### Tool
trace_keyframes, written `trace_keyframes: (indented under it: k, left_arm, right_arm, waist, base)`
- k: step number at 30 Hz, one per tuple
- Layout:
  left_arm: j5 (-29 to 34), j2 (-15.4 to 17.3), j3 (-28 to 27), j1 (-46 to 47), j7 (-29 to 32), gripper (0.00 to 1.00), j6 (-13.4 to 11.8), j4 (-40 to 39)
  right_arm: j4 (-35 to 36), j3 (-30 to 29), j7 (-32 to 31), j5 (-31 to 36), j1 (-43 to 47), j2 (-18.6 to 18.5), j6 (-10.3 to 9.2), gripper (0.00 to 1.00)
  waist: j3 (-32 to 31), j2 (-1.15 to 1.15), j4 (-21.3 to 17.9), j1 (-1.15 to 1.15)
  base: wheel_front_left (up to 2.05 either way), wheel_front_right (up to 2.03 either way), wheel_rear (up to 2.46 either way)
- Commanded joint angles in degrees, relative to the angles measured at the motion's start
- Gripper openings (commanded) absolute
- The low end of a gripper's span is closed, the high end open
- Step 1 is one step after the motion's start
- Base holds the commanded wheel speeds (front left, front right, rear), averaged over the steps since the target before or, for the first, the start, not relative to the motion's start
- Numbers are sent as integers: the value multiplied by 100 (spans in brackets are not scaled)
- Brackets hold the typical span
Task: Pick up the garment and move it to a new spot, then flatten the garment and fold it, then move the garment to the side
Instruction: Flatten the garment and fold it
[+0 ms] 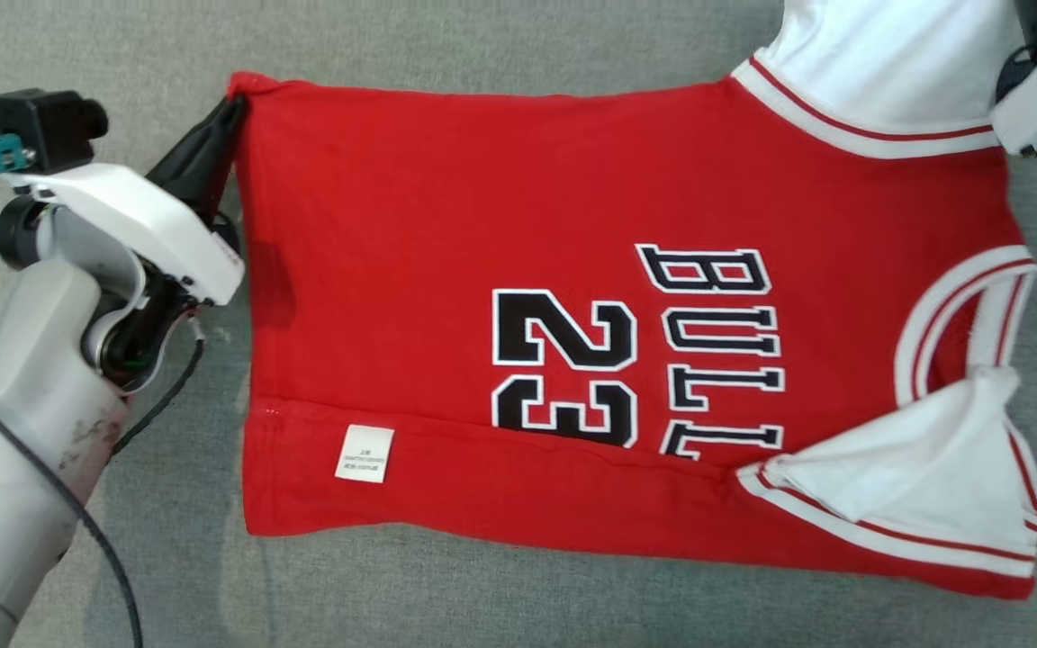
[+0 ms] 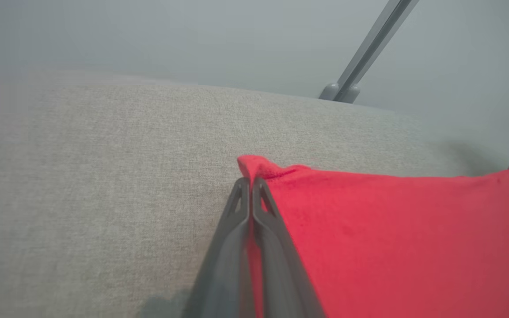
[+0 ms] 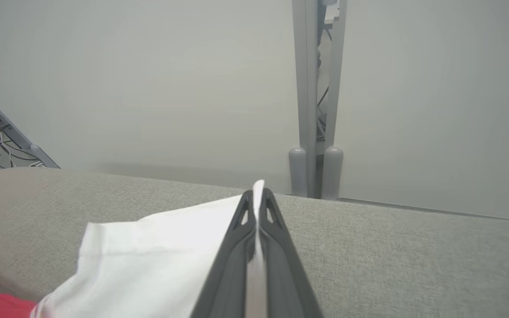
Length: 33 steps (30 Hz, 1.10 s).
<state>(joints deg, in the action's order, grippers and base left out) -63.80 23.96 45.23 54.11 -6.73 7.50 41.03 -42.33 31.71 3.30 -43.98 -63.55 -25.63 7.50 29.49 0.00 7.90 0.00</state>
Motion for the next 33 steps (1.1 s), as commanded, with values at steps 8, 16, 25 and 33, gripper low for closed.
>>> trace_keyframes:
  k: [8,16,25,33]
  left_arm:
    - [-255,434,-32,-300,108,0,-7,-288]
    - [-465,695,-61,-880,135,0,-16,-761]
    - [-1120,1404,-257,-2443,116,0,-330,-2150]
    - [-1670,1679,-398,-3424,53,0,-675,-2978]
  right_arm:
    - [612,15,-3,-276,656,-234,-2,0]
    - [1458,-58,-28,-333,1548,-293,-2,0]
    - [3239,-970,-409,-307,4027,-110,-1,0]
    - [4304,-2148,-999,219,5838,737,-1,0]
  waist:
    - [-360,0,-258,0]
    - [-686,0,-367,0]
    - [-1103,0,-599,0]
    - [-1249,0,-692,0]
  base:
    - [0,0,0]
    - [0,0,0]
    - [0,0,0]
    - [0,0,0]
